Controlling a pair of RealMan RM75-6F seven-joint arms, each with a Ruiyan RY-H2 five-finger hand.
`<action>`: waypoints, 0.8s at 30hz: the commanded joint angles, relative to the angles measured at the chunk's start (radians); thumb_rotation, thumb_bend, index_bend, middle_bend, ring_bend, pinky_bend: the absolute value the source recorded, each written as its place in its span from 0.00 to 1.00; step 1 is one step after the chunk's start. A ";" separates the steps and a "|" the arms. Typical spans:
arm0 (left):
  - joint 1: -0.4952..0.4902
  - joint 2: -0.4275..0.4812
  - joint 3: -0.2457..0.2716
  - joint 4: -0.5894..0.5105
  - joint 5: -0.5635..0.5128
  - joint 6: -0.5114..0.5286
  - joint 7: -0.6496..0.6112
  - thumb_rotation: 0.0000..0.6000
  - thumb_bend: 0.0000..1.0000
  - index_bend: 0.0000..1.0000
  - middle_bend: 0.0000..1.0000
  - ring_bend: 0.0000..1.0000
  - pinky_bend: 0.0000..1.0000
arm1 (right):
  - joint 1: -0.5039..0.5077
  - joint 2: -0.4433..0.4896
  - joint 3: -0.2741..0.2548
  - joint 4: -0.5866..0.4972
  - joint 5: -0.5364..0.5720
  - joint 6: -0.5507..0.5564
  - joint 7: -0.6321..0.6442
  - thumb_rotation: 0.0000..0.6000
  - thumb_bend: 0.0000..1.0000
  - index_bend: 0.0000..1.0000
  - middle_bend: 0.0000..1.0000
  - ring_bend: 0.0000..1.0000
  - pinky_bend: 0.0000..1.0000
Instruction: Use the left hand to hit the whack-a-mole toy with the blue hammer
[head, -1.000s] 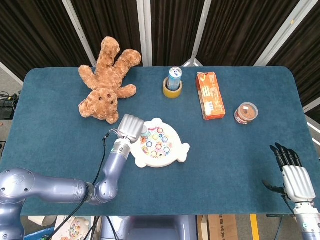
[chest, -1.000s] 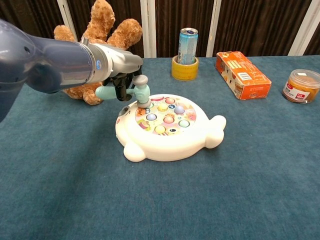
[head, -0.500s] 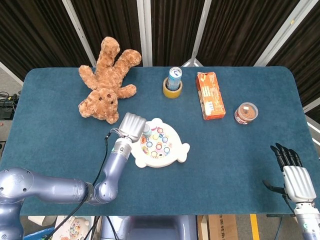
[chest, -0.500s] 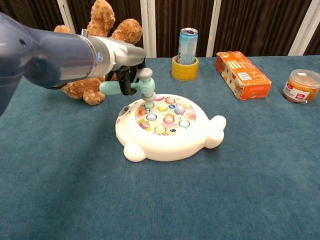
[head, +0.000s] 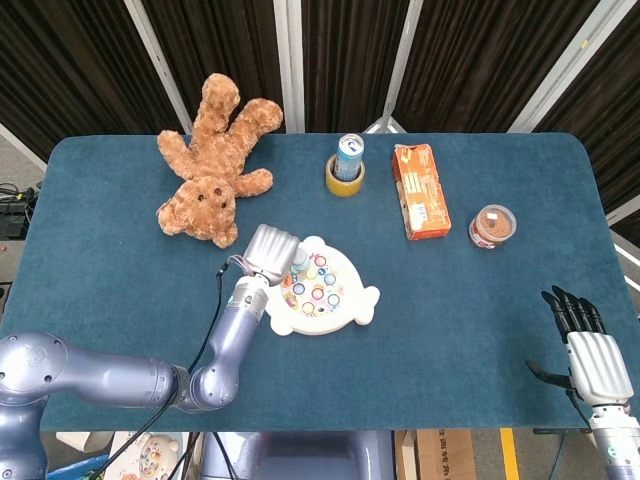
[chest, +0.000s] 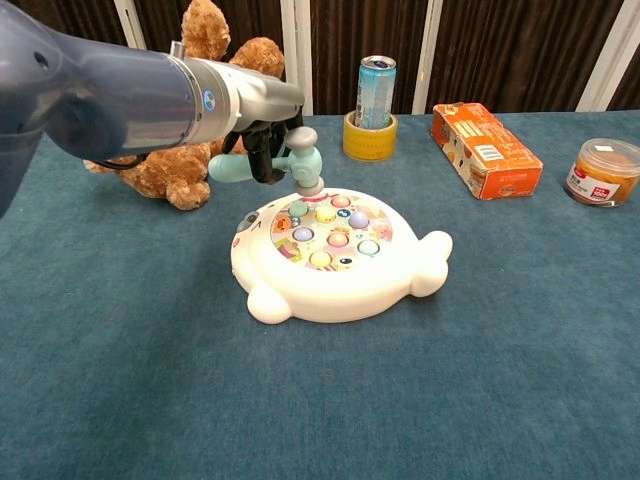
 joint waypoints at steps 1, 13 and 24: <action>-0.006 -0.011 0.008 0.012 0.000 -0.006 -0.001 1.00 0.65 0.68 0.53 0.42 0.55 | 0.000 0.000 0.000 0.001 -0.001 0.000 0.000 1.00 0.19 0.00 0.00 0.00 0.00; -0.031 -0.054 0.020 0.053 -0.007 -0.011 0.002 1.00 0.65 0.68 0.53 0.42 0.55 | -0.001 0.001 0.000 0.004 -0.002 0.002 0.009 1.00 0.19 0.00 0.00 0.00 0.00; -0.038 -0.079 0.039 0.088 -0.012 -0.020 0.009 1.00 0.65 0.68 0.53 0.42 0.55 | 0.000 0.003 0.000 0.005 0.000 -0.002 0.013 1.00 0.19 0.00 0.00 0.00 0.00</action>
